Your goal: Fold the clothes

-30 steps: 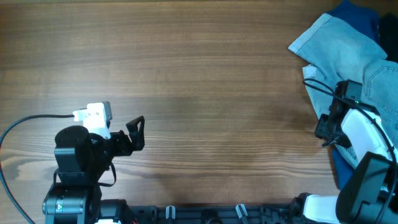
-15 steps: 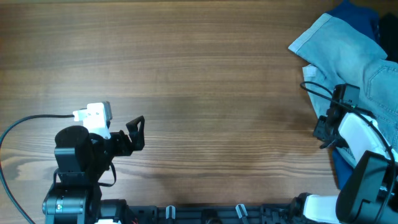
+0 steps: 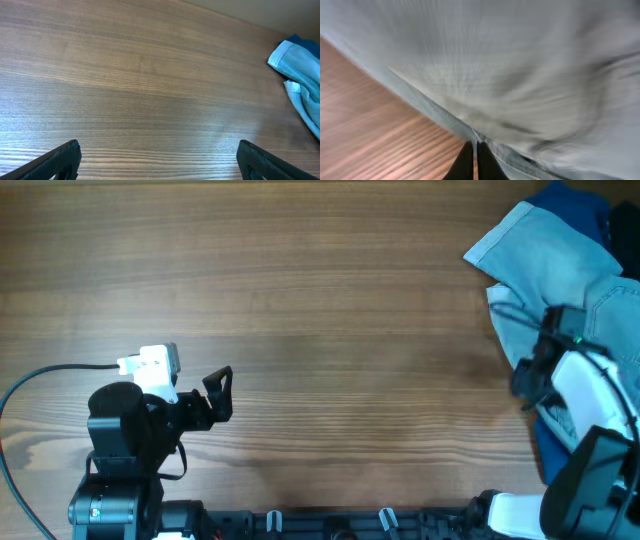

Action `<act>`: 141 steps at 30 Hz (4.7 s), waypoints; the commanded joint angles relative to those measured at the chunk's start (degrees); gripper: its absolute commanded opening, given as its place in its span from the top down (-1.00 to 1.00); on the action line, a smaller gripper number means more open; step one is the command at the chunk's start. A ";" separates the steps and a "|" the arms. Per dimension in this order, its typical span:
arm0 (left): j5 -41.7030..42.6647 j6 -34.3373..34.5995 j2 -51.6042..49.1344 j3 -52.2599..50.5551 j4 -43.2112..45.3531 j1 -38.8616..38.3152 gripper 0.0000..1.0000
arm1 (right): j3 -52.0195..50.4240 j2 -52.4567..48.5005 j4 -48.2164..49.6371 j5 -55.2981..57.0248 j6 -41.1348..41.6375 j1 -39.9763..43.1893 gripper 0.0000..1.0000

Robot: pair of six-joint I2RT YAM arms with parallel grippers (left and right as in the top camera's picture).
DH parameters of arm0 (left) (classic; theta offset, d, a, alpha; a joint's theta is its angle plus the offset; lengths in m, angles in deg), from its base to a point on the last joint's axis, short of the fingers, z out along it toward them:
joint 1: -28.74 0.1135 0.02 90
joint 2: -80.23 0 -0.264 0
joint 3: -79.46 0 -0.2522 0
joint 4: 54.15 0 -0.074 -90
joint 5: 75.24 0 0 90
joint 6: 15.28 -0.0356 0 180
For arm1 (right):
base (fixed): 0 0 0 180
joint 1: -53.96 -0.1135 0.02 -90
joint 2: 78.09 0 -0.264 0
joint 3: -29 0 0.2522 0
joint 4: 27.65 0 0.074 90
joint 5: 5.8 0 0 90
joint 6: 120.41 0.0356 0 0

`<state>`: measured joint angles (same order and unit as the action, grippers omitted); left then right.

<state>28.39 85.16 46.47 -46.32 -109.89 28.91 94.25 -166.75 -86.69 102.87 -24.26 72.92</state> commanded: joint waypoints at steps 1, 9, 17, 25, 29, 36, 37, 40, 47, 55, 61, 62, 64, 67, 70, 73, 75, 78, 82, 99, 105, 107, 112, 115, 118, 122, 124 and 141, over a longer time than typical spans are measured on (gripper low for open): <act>1.14 0.55 0.04 1.05 0.35 -0.04 -0.99 | 13.22 5.16 -5.33 -2.27 -0.98 -2.23 0.92; 1.14 0.55 0.04 1.05 0.57 -0.04 -1.00 | 26.99 11.96 -14.27 -7.54 -7.48 -17.25 0.91; 1.14 0.55 0.04 1.05 0.57 -0.04 -1.00 | 19.32 3.67 -13.66 -7.10 -7.65 -13.40 0.47; 1.14 0.55 0.04 1.05 0.55 -0.04 -1.00 | 16.61 -15.72 -15.47 1.18 -5.38 -9.42 0.09; 1.14 0.55 0.04 1.05 0.55 -0.04 -0.99 | 16.57 -21.79 -15.19 1.36 -4.13 -7.58 0.08; 1.14 0.55 0.04 1.05 0.55 -0.04 -1.00 | 16.52 -25.57 -13.86 3.89 -1.51 -3.93 0.09; 1.14 0.55 0.04 1.05 0.55 -0.04 -0.99 | 16.52 -25.55 -13.86 4.35 -1.44 -3.69 0.10; 1.14 0.55 0.04 1.05 0.57 -0.04 -1.00 | 16.55 -25.38 -14.03 4.46 -1.16 -3.58 0.15; 1.11 0.52 0.04 1.05 0.57 -0.04 -1.00 | 17.81 -21.27 -16.35 4.00 -1.51 -3.67 0.17; 1.11 0.52 0.04 1.05 0.57 -0.04 -1.00 | 17.84 -16.44 -18.93 4.09 -1.88 -3.67 0.14; 1.11 0.52 0.04 1.05 0.55 -0.04 -1.00 | 16.61 -16.55 -18.88 4.09 -3.52 -3.43 0.09; 1.11 0.52 0.04 1.05 0.55 -0.04 -0.99 | 15.96 -16.55 -18.34 4.07 -4.24 -3.32 0.07; 1.11 0.52 0.04 1.05 0.55 -0.04 -1.00 | 14.14 -16.68 -16.85 4.04 -4.72 -2.89 0.07; 1.11 0.52 0.04 1.05 0.55 -0.04 -0.99 | 9.49 -16.76 -12.26 4.04 -4.66 -2.32 0.06; 1.11 0.52 0.04 1.05 0.55 -0.04 -1.00 | 6.64 -16.76 -9.29 4.11 -4.70 -2.32 0.07; 1.14 0.52 0.04 1.05 0.55 -0.04 -1.00 | 5.86 -16.76 -7.13 4.09 -4.63 -2.32 0.63; 1.14 0.52 0.04 1.05 0.55 -0.04 -1.00 | 5.88 -16.76 -6.75 4.13 -4.44 -2.32 0.91; 1.14 0.52 0.04 1.05 0.55 -0.04 -1.00 | 6.60 -16.74 -7.43 5.88 -1.29 -2.32 0.92; 1.14 0.52 0.04 1.05 0.55 -0.04 -1.00 | 10.54 -15.10 -11.17 6.86 0.68 -2.32 0.92; 1.14 0.55 0.04 1.05 0.57 -0.04 -1.00 | 33.53 13.35 -19.08 -8.07 -5.77 -20.39 0.92; 1.14 0.52 0.04 1.05 0.57 -0.04 -1.00 | 33.20 9.20 -21.64 -8.13 -5.53 -19.93 0.92; 1.14 0.55 0.04 1.05 0.57 -0.04 -1.00 | 33.20 8.37 -21.62 -7.96 -5.84 -19.63 0.92; 1.11 0.55 0.04 1.05 0.57 -0.04 -1.00 | 33.20 4.96 -19.82 0.33 -5.99 -17.11 0.91; 1.14 0.52 0.04 1.05 0.57 -0.04 -0.99 | 33.20 0.15 -19.78 0.39 -6.21 -13.25 0.85; 1.14 0.52 0.04 1.05 0.57 -0.04 -1.00 | 33.20 -5.62 -19.85 -3.04 -8.00 -10.19 0.48; 1.14 0.55 0.04 1.05 0.57 -0.04 -0.99 | 33.20 -13.18 -17.44 -7.39 -9.01 -9.77 0.23; 1.14 0.55 0.04 1.05 0.57 -0.04 -1.00 | 33.20 -16.02 -15.17 -7.39 -9.01 -9.77 0.04; 1.14 0.55 0.04 1.05 0.57 -0.04 -1.00 | 33.22 -32.17 -4.11 -6.05 -13.86 -9.77 0.92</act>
<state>28.41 85.16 46.47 -46.32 -109.52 28.91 127.60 -197.66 -90.80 94.96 -39.50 63.33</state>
